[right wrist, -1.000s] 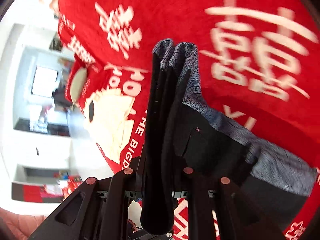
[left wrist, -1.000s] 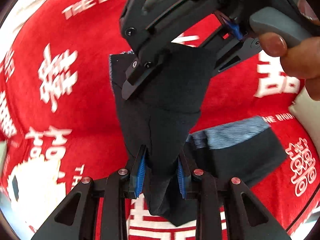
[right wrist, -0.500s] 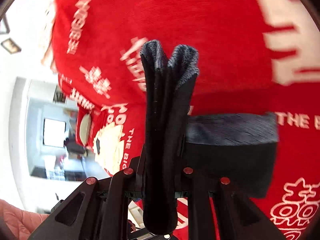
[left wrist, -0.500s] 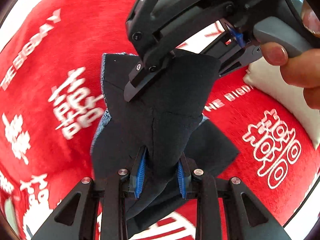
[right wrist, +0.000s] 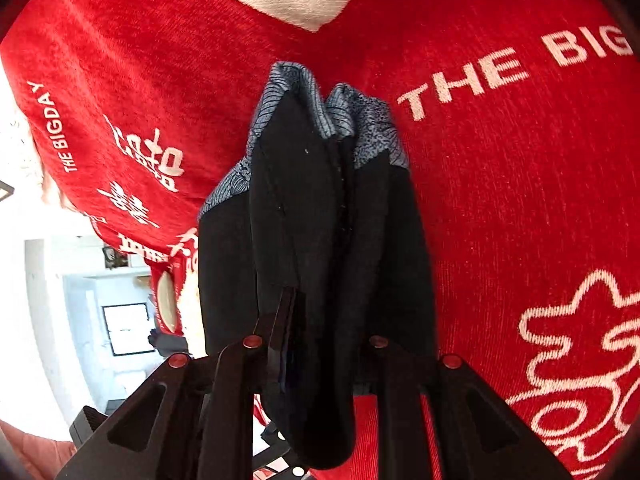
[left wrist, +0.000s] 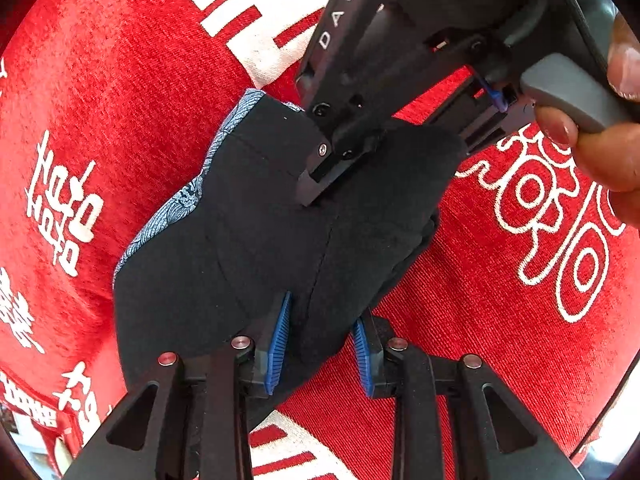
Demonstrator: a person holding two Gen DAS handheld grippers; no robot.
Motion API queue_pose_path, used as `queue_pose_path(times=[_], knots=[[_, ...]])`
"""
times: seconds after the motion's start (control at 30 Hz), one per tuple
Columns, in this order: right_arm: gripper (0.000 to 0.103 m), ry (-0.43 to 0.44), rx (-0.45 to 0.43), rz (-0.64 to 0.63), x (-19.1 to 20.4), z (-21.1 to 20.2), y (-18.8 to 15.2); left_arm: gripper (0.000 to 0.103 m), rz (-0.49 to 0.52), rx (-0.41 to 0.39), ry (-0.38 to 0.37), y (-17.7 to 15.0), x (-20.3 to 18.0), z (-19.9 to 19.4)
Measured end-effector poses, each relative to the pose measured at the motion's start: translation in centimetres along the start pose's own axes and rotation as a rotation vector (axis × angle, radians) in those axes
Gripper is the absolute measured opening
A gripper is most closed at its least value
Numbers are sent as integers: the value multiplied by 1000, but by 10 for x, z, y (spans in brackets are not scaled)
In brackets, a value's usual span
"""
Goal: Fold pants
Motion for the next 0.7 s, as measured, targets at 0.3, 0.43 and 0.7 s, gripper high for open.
queue_pose_path(times=[0.3, 0.43, 0.7], knots=[[53, -239, -8, -21, 14, -16, -6, 62, -65, 0, -57, -10, 29, -36], [48, -440, -46, -33, 22, -34, -14, 62, -162, -23, -38, -22, 71, -50], [22, -511, -104, -73, 48, -36, -10, 62, -468, 35, -35, -30, 193, -7]])
Point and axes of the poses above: each gripper's, at about its wrist camera, not at the fingertips, and z roughly the way its jaws point, x to its left, y to its top, the point moved 3 cm from there along z, roughly the way its jaws point, and after that the axes turned 7 degrees about x, right-handed, at the moved point
